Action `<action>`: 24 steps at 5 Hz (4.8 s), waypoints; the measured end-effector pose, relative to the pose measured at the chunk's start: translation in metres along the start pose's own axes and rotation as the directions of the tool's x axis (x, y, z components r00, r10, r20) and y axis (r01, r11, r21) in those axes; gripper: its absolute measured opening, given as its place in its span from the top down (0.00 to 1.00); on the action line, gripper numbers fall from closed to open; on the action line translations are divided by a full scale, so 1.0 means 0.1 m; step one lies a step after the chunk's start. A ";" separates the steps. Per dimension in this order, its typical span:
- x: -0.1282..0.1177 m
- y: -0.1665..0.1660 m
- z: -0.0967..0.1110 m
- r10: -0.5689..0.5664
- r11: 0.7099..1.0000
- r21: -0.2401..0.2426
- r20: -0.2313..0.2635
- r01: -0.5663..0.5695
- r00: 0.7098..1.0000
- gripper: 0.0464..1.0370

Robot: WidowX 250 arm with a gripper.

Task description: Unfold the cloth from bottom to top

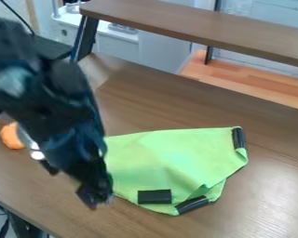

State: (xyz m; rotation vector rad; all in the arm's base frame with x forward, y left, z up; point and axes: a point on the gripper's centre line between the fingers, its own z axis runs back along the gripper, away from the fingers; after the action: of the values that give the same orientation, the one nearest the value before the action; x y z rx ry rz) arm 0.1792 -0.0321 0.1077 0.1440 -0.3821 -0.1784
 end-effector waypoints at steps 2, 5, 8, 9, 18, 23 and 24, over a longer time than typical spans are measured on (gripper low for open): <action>0.18 -0.01 -0.51 -0.028 0.994 0.108 0.013 0.026 1.000 0.04; 0.52 -0.08 -1.02 -0.022 0.981 0.191 0.004 0.021 1.000 0.04; 0.52 -0.24 -1.31 -0.052 0.967 0.250 -0.016 0.054 0.999 0.04; 0.50 -0.29 -1.42 -0.057 0.962 0.268 -0.013 0.058 0.998 0.04; 0.58 -0.18 -1.27 -0.068 0.996 0.032 -0.265 0.080 0.962 1.00; 1.52 0.75 -1.12 0.078 0.996 0.054 -0.252 -0.066 0.965 1.00; 1.68 0.95 -1.27 0.116 0.992 0.082 -0.273 -0.098 0.955 1.00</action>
State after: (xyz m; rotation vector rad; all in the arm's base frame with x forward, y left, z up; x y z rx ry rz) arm 0.3951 0.0398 0.0675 0.2115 -0.1148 -0.0365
